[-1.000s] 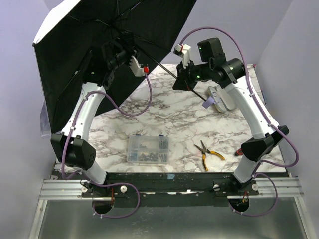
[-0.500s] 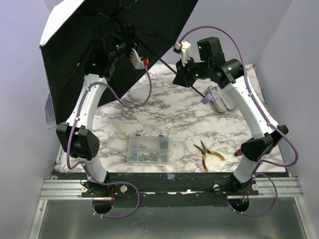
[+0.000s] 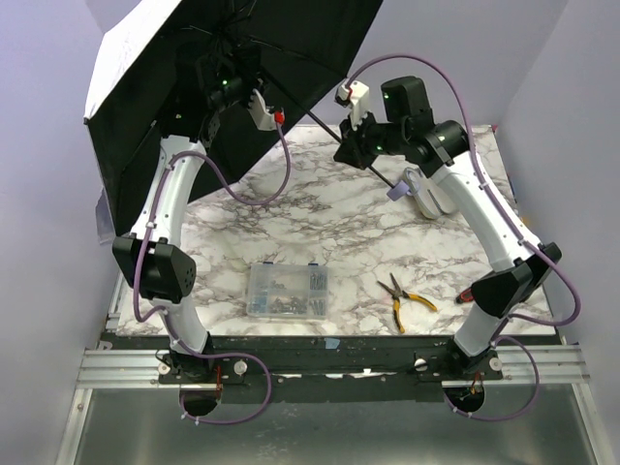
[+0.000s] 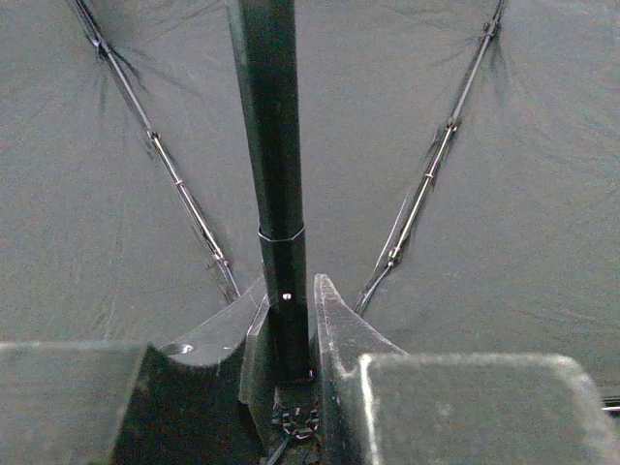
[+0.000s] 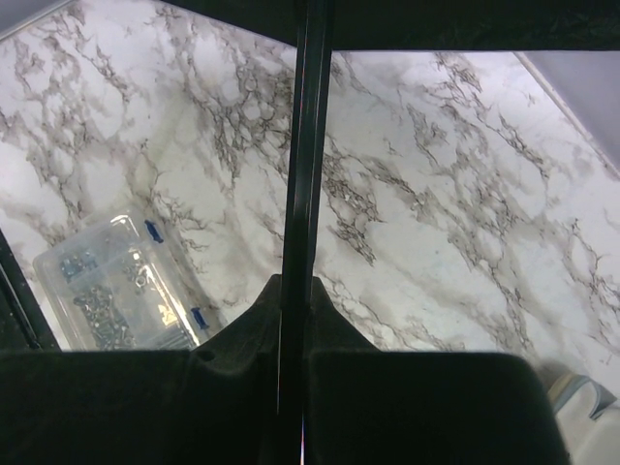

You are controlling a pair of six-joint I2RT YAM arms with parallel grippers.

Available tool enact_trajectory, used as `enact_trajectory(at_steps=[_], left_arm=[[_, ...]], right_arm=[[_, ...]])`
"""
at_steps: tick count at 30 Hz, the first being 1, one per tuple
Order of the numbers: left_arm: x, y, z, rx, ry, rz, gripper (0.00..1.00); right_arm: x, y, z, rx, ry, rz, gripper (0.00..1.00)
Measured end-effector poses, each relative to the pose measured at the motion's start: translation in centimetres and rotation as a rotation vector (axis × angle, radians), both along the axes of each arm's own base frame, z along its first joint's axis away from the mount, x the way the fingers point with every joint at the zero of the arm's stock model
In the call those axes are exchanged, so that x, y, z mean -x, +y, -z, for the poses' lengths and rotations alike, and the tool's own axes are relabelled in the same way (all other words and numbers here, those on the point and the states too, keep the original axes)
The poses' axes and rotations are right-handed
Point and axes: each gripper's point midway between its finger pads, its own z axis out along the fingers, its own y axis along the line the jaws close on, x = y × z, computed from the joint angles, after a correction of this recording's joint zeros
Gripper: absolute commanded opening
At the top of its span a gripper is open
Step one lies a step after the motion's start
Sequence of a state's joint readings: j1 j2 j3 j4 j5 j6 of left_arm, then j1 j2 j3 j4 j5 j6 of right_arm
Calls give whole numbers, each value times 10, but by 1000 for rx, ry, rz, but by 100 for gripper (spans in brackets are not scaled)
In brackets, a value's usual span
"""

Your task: Open the umbrella

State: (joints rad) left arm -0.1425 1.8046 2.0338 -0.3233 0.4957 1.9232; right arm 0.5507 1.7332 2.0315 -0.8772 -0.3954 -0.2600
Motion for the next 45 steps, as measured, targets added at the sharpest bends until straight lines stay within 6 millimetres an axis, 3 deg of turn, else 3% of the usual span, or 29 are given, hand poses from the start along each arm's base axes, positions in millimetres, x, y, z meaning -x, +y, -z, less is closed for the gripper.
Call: enact_trajectory(at_steps=[14,21,31,36,40,45], left_arm=[[-9,12,-1,-23,26,-6,21],[-12,22,4,-18,41,-19,10],[15,32,-4,12,-3,-24,7],[20,34,-16,21,-55,-26,18],[18,34,-18,24,-88,-28,42],[16,35,-9,17,-109,-34,57]], right_arm=[[-1,-8,-1,5,-79,15,1],[1,-9,1,16,-85,11,1],[16,-4,-3,-1,-48,-47,1],[20,1,-8,-36,-35,-65,1],[19,7,-5,-66,-23,-70,1],[22,12,10,-99,17,-75,1]])
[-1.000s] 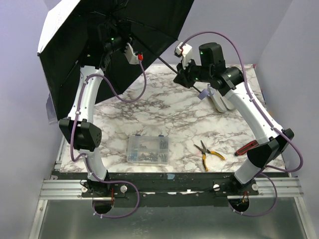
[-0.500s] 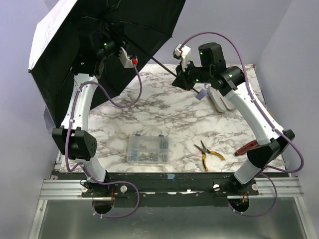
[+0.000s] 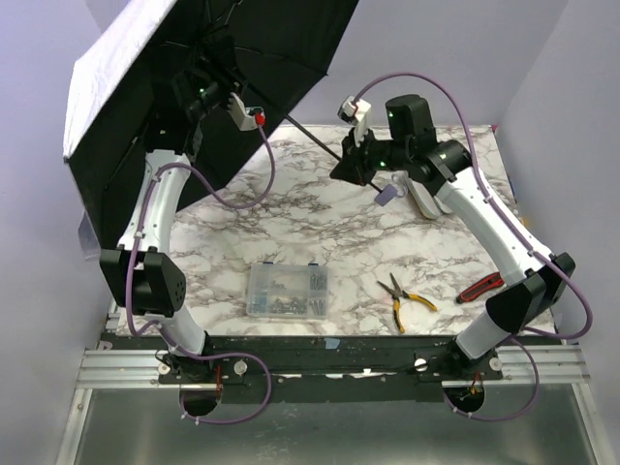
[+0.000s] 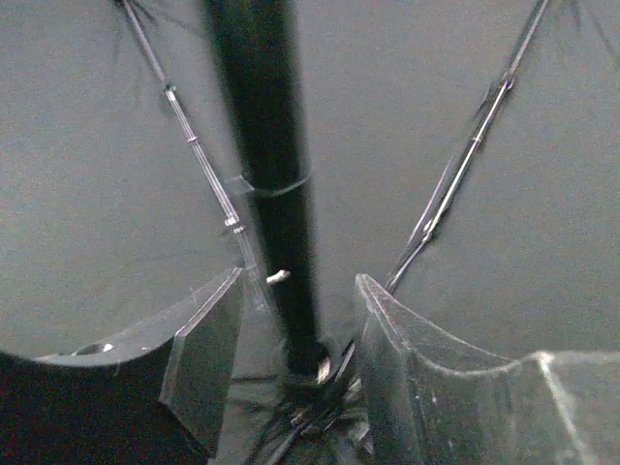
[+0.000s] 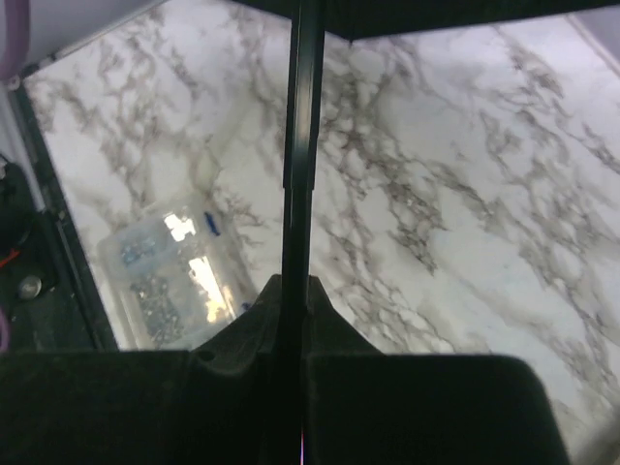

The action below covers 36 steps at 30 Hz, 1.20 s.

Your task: Open the umbrella

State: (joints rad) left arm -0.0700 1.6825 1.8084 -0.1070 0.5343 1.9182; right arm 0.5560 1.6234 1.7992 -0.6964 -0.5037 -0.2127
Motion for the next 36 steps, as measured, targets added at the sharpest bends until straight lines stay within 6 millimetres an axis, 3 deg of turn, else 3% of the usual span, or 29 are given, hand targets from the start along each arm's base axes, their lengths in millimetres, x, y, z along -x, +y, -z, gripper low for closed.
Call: enact_trajectory(at_steps=[2,6,12,18,23,27,31,36], left_arm=[[-5,14,1,-3,-18,-55,62],[-1,17,3,-7,-25,-66,69],[24,23,10,0,-16,-89,79],[74,11,11,51,48,-18,92],[117,-20,17,86,157,108,94],[134,-37,54,73,322,168,94],[157,-53,107,81,539,217,94],[219,-77,156,110,775,305,93]], right_arm=[[11,-1,8,-13,36,-25,0],[20,3,5,-67,47,-45,1],[35,10,9,-133,106,-84,1],[48,18,17,-214,184,-110,1],[48,29,14,-287,244,-117,1],[37,39,11,-340,257,-116,1],[32,46,13,-389,250,-128,1],[28,53,28,-445,229,-149,1]])
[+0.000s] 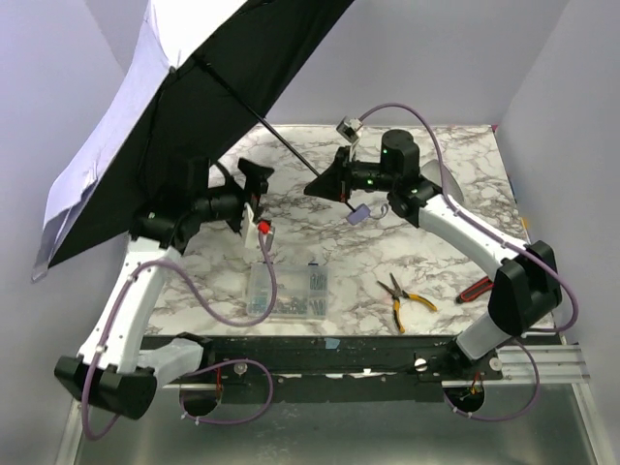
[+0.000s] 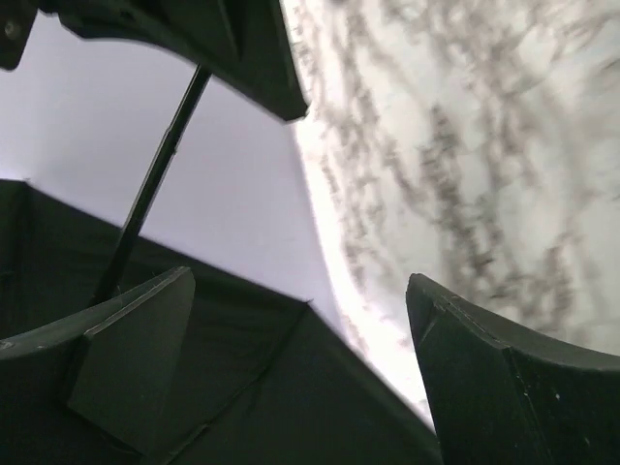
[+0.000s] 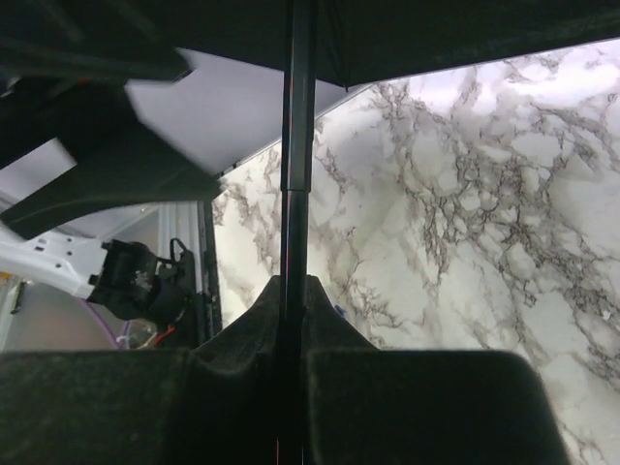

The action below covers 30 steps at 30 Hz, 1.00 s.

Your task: Open the umbrella

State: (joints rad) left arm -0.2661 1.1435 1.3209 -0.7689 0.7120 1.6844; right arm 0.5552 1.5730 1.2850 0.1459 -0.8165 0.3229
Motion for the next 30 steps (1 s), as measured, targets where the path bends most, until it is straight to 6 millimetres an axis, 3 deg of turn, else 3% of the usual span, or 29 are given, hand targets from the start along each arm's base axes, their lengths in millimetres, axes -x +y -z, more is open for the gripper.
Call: enact_trajectory(at_steps=[5,11,19,22,23,26,29,30], left_arm=[[50,7,19,62,197,-45,93],[90,18,51,107,423,-129,93],[130,31,115,88,711,-246,94],[139,34,127,84,754,-274,96],[143,36,130,82,769,-282,97],[152,40,138,72,801,-310,98],[159,46,142,66,821,-347,99],[161,47,143,66,825,-355,98]], right_arm=[[-14,9,19,-28,-31,1,1],[-28,15,48,-55,-46,35,1],[-25,14,92,-39,-29,97,1],[-22,14,103,-28,-41,120,1],[-22,13,106,-25,-49,129,9],[-20,12,117,-8,-61,151,15],[-18,11,125,10,-65,166,40],[-18,10,127,15,-67,170,43]])
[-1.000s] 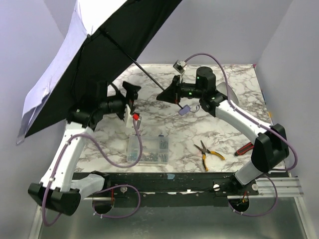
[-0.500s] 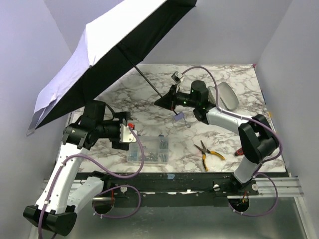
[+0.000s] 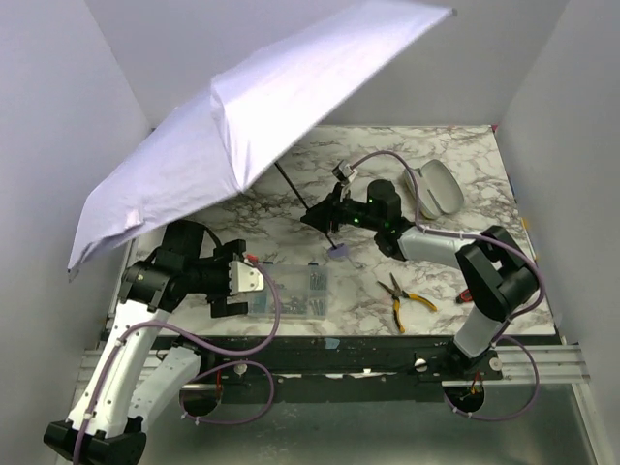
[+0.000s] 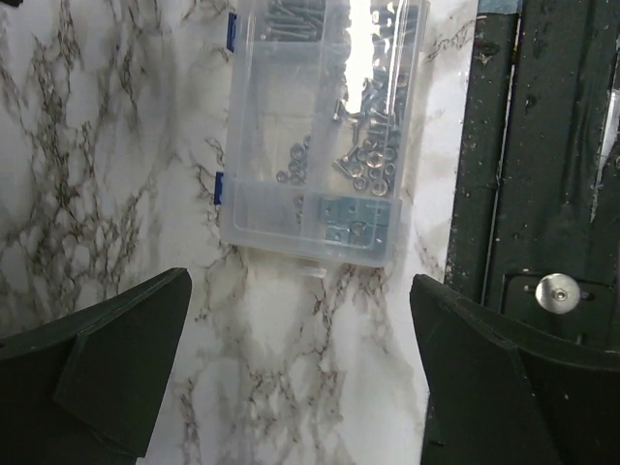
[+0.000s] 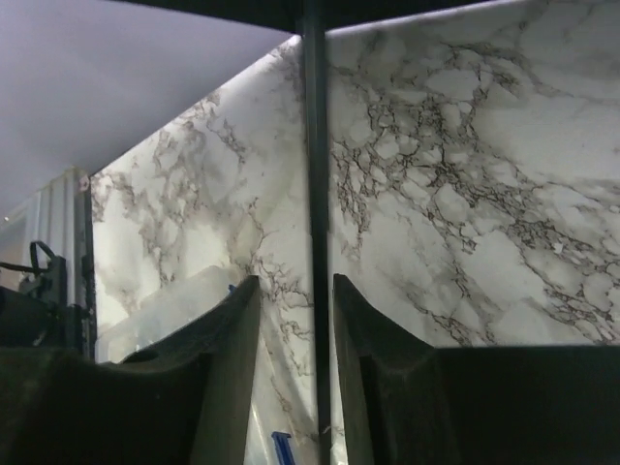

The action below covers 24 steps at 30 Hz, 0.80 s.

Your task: Open the umbrella

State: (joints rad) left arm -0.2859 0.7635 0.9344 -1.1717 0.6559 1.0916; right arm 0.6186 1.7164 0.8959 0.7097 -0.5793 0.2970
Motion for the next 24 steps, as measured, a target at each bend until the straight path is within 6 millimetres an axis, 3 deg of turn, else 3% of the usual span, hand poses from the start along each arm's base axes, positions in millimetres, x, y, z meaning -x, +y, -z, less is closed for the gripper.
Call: enact_trajectory(at_steps=[5,14,15,20,24], left_arm=[[11,10,6,-21,38,-69,99],[36,45,46,-181,119,-186,99],[38,49,49,-199,123,-196,99],[40,70,76,-307,167,-275,99],[24,78,84,-322,100,-352,99]], right_arm=[[-2,-2,2,24,-35,18,51],[9,-23,-2,116,-93,41,84],[10,-26,-6,126,-105,43,96],[19,-46,-23,208,-174,72,100],[30,-70,-35,300,-239,99,100]])
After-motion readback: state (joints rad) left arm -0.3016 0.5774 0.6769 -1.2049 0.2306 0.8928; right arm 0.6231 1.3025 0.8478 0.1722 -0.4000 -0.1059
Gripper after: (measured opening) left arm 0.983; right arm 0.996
